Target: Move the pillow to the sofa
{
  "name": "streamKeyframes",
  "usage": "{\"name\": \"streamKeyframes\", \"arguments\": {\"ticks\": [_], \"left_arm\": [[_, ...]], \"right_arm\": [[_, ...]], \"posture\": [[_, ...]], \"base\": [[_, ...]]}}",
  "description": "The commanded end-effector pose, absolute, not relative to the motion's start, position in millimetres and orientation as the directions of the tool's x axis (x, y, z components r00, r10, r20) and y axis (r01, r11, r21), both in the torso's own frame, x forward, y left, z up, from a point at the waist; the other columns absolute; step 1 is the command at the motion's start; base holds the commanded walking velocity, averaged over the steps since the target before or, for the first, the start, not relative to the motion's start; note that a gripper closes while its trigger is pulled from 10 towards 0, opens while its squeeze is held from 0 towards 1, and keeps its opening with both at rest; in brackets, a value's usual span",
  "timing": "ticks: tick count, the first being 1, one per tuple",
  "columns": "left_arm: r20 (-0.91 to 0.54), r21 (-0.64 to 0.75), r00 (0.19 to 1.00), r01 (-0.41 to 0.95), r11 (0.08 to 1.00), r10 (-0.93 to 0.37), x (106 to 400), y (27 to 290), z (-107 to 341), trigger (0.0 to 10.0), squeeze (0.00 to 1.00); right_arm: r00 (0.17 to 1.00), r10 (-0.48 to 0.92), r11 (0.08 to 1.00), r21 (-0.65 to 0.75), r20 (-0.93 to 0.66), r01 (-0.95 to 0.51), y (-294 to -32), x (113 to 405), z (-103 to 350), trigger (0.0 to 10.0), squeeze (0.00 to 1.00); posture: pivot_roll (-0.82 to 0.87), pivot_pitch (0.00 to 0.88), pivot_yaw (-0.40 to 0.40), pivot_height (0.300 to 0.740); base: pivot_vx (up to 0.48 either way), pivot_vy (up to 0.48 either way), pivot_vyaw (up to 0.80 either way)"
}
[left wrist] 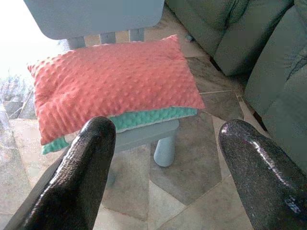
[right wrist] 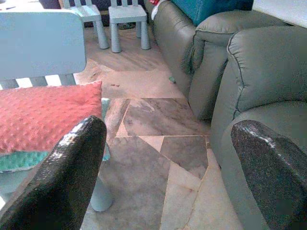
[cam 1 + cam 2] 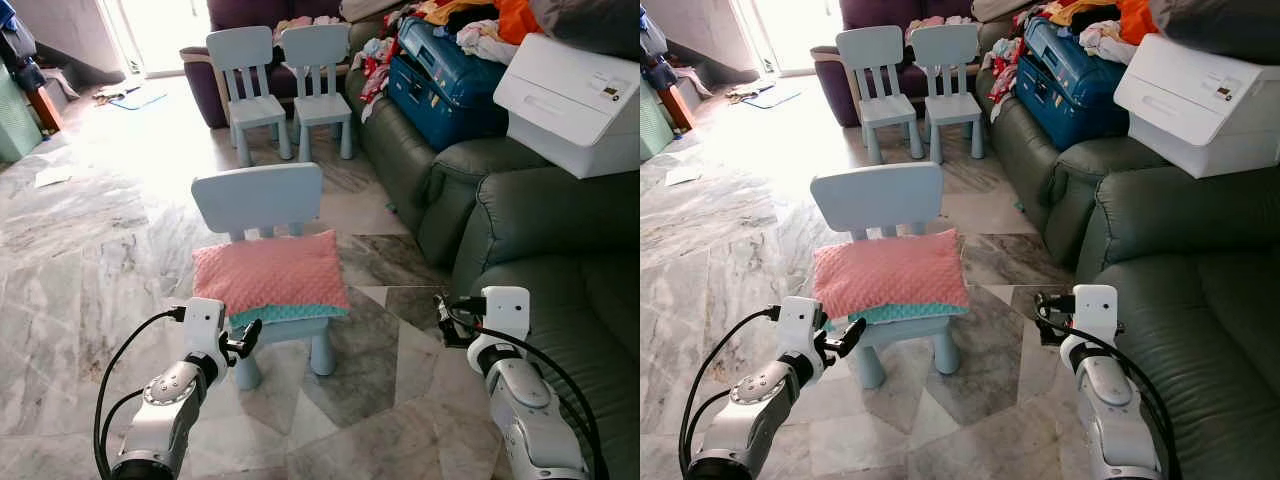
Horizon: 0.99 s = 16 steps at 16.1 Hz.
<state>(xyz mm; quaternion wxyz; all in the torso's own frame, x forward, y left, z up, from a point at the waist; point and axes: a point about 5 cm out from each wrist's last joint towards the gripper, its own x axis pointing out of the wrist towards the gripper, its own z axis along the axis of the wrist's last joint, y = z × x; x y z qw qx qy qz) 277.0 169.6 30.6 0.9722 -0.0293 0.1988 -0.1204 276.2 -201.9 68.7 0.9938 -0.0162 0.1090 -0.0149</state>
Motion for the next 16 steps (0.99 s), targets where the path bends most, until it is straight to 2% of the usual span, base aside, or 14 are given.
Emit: {"name": "streamKeyframes", "arguments": {"ticks": [1, 2, 13, 16], "left_arm": [[-0.368, -0.092, 0.896, 0.232, 0.968, -0.250, 277, 172, 33, 10.0, 0.00], [-0.369, -0.075, 0.900, 0.218, 0.973, -0.230, 279, 173, 33, 10.0, 0.00], [-0.315, -0.050, 0.935, 0.154, 0.987, -0.162, 290, 178, 44, 10.0, 0.00], [-0.264, -0.021, 0.952, 0.154, 0.988, -0.154, 303, 184, 62, 10.0, 0.00]], "right_arm": [[0.980, -0.025, 0.999, -0.031, -0.196, 0.019, -199, 278, 75, 10.0, 0.00], [0.978, -0.001, 1.000, -0.023, -0.210, -0.004, -187, 285, 70, 10.0, 0.00], [0.985, 0.021, 0.999, -0.025, -0.172, -0.026, -180, 302, 80, 10.0, 0.00], [0.989, 0.058, 0.997, -0.039, -0.137, -0.064, -165, 315, 89, 10.0, 0.00]], "posture": [[0.00, 0.000, 0.000, 0.740], [-0.16, 0.000, 0.015, 0.740], [-0.16, 0.000, 0.028, 0.740], [-0.13, 0.000, 0.039, 0.740]], "base": [[0.000, 0.000, 0.00], [0.000, 0.000, 0.00], [0.000, 0.000, 0.00], [0.000, 0.000, 0.00]]}}
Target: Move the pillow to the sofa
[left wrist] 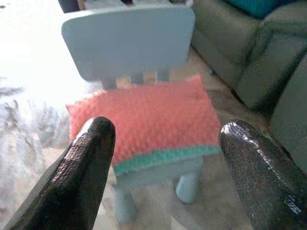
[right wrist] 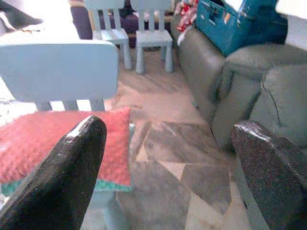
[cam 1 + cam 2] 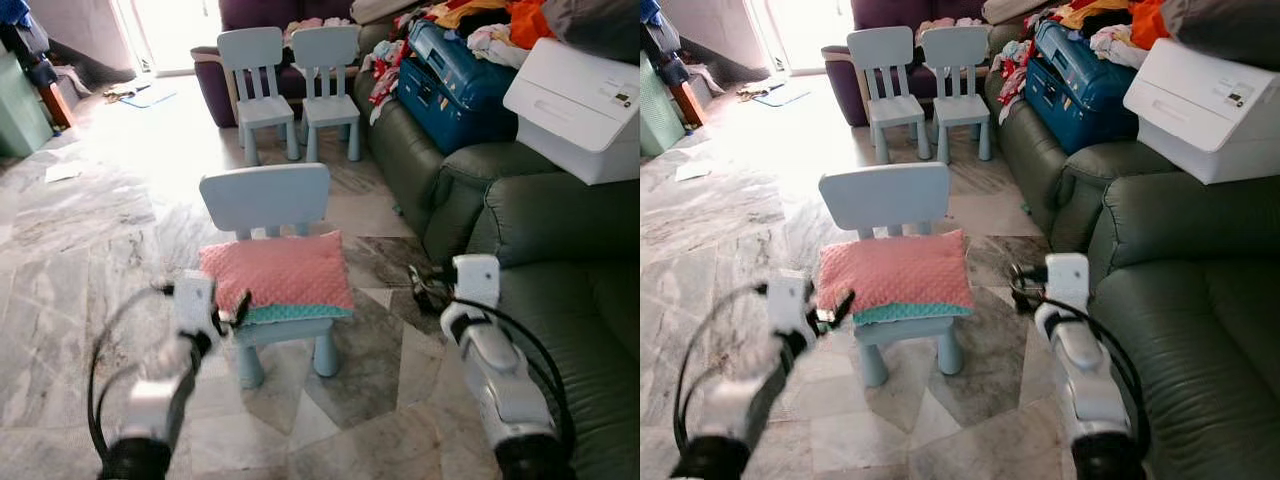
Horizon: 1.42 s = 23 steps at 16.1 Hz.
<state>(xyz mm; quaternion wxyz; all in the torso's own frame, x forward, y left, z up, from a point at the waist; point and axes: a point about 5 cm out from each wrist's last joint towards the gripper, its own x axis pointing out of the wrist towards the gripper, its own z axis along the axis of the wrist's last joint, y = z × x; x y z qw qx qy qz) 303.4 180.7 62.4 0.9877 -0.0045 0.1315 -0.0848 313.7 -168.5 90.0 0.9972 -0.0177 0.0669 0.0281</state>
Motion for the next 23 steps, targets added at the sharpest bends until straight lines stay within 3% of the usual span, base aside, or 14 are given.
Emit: {"name": "streamKeyframes", "arguments": {"ticks": [1, 10, 15, 23], "left_arm": [[-0.264, -0.020, 0.952, 0.152, 0.988, -0.152, 302, 185, 62, 10.0, 0.00], [-0.296, -0.029, 0.945, 0.137, 0.990, -0.139, 290, 187, 50, 10.0, 0.00], [-0.265, -0.125, 0.956, 0.097, 0.987, -0.127, 292, 191, 55, 10.0, 0.00], [-0.264, -0.145, 0.957, 0.086, 0.986, -0.122, 289, 192, 53, 10.0, 0.00]], "right_arm": [[0.989, 0.058, 0.997, -0.036, -0.139, -0.064, -164, 315, 89, 10.0, 0.00], [0.983, 0.074, 0.996, -0.027, -0.168, -0.080, -161, 310, 76, 10.0, 0.00], [0.981, 0.082, 0.996, -0.029, -0.173, -0.088, -161, 307, 73, 10.0, 0.00], [0.980, 0.110, 0.991, -0.053, -0.164, -0.120, -156, 306, 74, 10.0, 0.00]], "posture": [[-0.12, 0.000, 0.037, 0.740], [-0.12, 0.000, 0.029, 0.740], [-0.12, 0.000, 0.029, 0.740], [-0.13, 0.000, 0.025, 0.740]], "base": [[0.000, 0.000, 0.00], [0.000, 0.000, 0.14], [0.000, 0.000, 0.00], [0.311, 0.000, 0.00]]}}
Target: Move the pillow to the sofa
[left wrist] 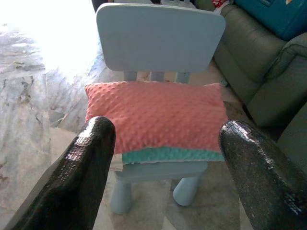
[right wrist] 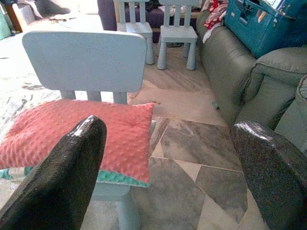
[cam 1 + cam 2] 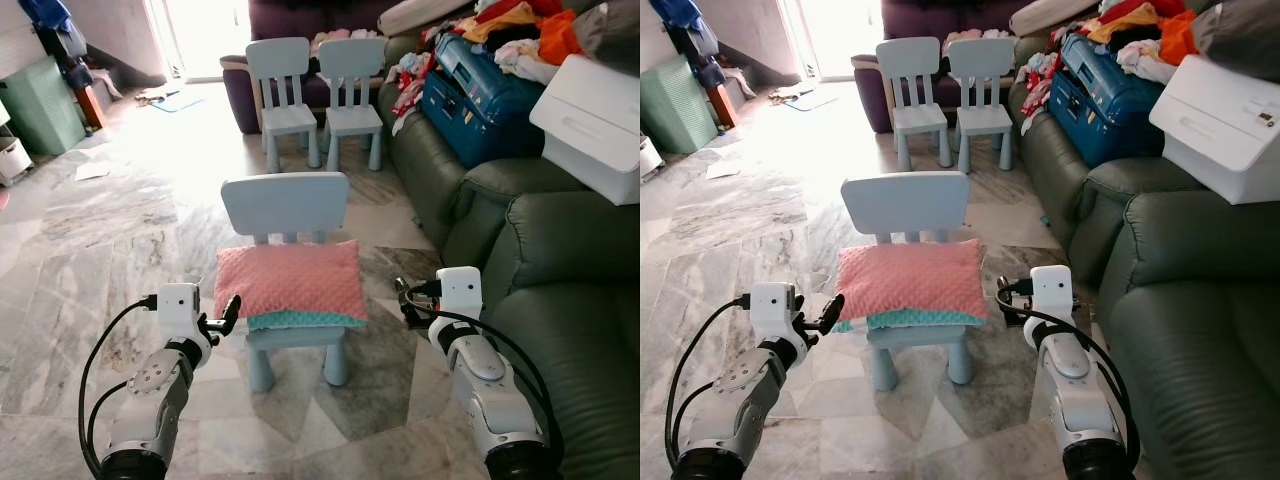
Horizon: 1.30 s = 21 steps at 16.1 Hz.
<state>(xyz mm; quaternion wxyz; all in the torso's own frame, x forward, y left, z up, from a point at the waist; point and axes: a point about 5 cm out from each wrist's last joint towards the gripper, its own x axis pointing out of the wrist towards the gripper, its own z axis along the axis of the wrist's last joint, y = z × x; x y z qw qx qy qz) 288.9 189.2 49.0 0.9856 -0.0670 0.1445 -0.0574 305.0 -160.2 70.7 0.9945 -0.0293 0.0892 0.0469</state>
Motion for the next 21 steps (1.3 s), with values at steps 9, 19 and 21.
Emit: {"name": "streamKeyframes", "arguments": {"ticks": [9, 19, 21], "left_arm": [[-0.275, -0.150, 0.952, 0.095, 0.984, -0.133, 287.3, 189.2, 49.8, 10.0, 0.00], [-0.291, -0.170, 0.948, 0.080, 0.982, -0.127, 285.6, 189.7, 47.3, 10.0, 0.00], [-0.291, -0.178, 0.949, 0.075, 0.981, -0.125, 285.7, 189.7, 47.2, 10.0, 0.00]], "right_arm": [[0.980, 0.109, 0.991, -0.053, -0.166, -0.120, -156.4, 303.8, 73.0, 10.0, 0.00], [0.979, 0.112, 0.991, -0.052, -0.170, -0.122, -155.7, 302.5, 72.6, 10.0, 0.00], [0.979, 0.110, 0.991, -0.052, -0.171, -0.121, -155.7, 302.6, 72.5, 10.0, 0.00]], "posture": [[-0.13, 0.000, 0.026, 0.740], [-0.14, 0.000, 0.028, 0.740], [-0.14, 0.000, 0.029, 0.740]], "base": [[0.351, 0.000, 0.00], [0.163, 0.285, 0.00], [0.000, 0.480, 0.00]]}}
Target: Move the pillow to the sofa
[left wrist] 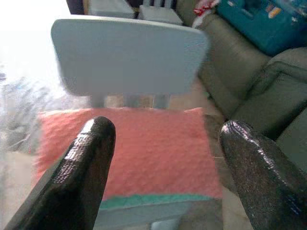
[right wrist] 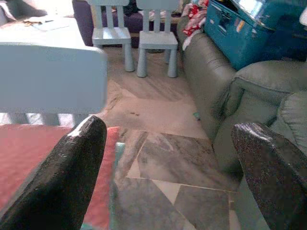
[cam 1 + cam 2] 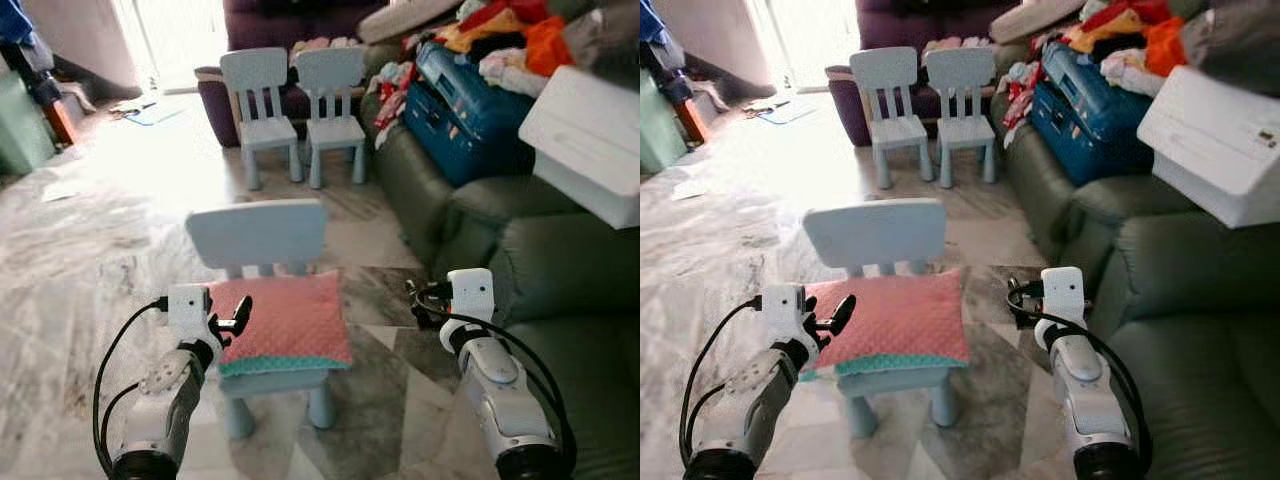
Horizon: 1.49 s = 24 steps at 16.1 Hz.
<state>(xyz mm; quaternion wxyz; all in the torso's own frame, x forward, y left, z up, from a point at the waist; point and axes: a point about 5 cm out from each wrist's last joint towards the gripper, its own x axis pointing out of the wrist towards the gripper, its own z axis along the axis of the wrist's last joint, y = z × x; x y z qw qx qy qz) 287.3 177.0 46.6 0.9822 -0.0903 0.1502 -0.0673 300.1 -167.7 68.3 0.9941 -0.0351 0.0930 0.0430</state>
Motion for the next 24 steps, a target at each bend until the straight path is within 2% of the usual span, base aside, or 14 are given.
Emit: {"name": "streamKeyframes", "arguments": {"ticks": [1, 3, 9, 16, 24], "left_arm": [[-0.287, -0.179, 0.949, 0.081, 0.980, -0.131, 285.9, 188.9, 47.6, 10.0, 0.00], [-0.282, -0.178, 0.950, 0.085, 0.980, -0.133, 286.0, 188.0, 48.0, 10.0, 0.00], [-0.283, -0.138, 0.953, 0.075, 0.988, -0.112, 287.3, 189.4, 48.4, 10.0, 0.00], [-0.262, -0.178, 0.956, 0.088, 0.980, -0.134, 289.0, 186.6, 50.5, 10.0, 0.00], [-0.261, -0.193, 0.956, 0.080, 0.978, -0.130, 286.6, 186.0, 49.3, 10.0, 0.00]], "right_arm": [[0.979, 0.110, 0.991, -0.052, -0.171, -0.120, -155.6, 302.8, 72.4, 10.0, 0.00], [0.979, 0.109, 0.991, -0.052, -0.171, -0.120, -156.0, 302.7, 72.2, 10.0, 0.00], [0.980, 0.109, 0.991, -0.052, -0.168, -0.120, -155.9, 302.9, 72.2, 10.0, 0.00], [0.981, 0.120, 0.989, -0.066, -0.154, -0.131, -154.5, 304.6, 74.7, 10.0, 0.00], [0.980, 0.127, 0.988, -0.069, -0.154, -0.139, -153.5, 302.7, 74.0, 10.0, 0.00]], "posture": [[-0.14, 0.000, 0.029, 0.740], [-0.14, 0.000, 0.029, 0.740], [-0.13, 0.000, 0.030, 0.740], [-0.13, 0.000, 0.030, 0.740], [-0.14, 0.000, 0.027, 0.740]], "base": [[0.000, 0.480, 0.00], [0.000, 0.480, 0.00], [0.000, 0.000, 0.00], [0.000, 0.000, 0.00], [0.367, 0.000, 0.00]]}}
